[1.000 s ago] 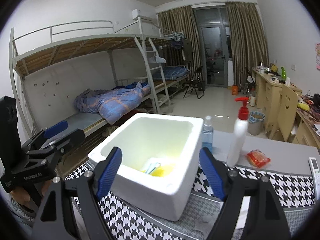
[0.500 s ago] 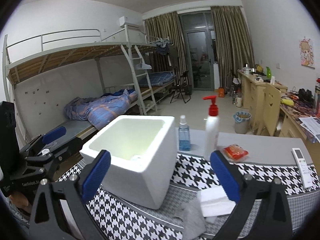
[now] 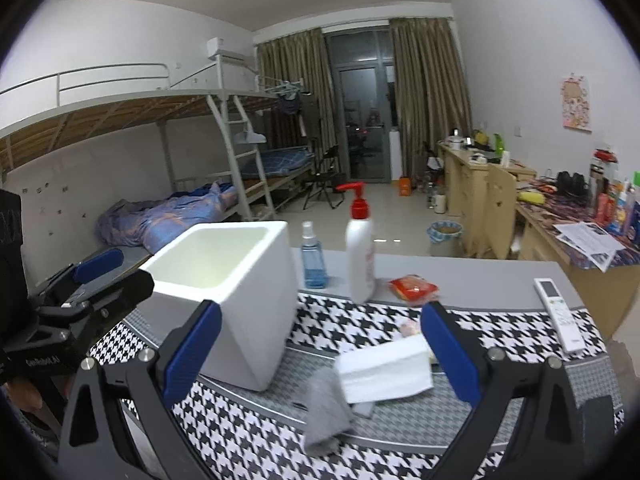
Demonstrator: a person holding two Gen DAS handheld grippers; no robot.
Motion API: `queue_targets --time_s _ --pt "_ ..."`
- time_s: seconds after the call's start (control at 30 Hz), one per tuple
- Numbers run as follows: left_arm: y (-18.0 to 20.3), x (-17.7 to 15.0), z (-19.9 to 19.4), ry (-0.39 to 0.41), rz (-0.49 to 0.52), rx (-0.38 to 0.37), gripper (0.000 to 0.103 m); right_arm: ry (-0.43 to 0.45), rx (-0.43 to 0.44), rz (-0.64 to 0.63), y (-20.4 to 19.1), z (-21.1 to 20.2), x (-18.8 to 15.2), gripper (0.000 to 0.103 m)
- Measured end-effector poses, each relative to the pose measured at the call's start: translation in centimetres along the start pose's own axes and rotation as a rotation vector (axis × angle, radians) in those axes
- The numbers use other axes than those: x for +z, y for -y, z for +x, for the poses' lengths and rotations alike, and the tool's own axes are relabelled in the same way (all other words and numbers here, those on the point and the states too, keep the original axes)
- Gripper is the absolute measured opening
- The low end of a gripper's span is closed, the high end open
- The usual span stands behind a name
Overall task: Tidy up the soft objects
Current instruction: 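Move both tools back from the foam box toward the grey sock and white tissue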
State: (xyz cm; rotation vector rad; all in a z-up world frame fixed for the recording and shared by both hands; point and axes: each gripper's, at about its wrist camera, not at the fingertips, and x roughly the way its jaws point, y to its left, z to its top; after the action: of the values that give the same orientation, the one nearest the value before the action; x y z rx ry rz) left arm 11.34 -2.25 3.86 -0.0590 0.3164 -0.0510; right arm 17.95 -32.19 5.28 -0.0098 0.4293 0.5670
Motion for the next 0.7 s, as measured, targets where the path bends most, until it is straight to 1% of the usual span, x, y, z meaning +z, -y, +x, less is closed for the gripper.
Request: queue_targets --time_s 0.33,0.5,0.6,0.7 --pt "2.9 -0.3 0.5 -0.019 0.023 -0.05 0.102 0.008 -0.068 -0.003 2.1 -1.9 -1.0 0.101" --pt "4.0 -0.5 0.9 -0.032 0.034 -0.083 0.102 0.015 -0.093 0.016 3.5 -2.8 -1.5 0.101" --pt "5.0 -0.8 1.4 -0.048 0.041 -0.103 0.102 0.013 -0.105 0.031 4.3 -3.2 -2.0 0.101" --pt "6.4 -1.2 2.1 -0.078 0.05 -0.134 0.102 0.005 -0.135 0.033 5.0 -3.3 -2.4 0.101"
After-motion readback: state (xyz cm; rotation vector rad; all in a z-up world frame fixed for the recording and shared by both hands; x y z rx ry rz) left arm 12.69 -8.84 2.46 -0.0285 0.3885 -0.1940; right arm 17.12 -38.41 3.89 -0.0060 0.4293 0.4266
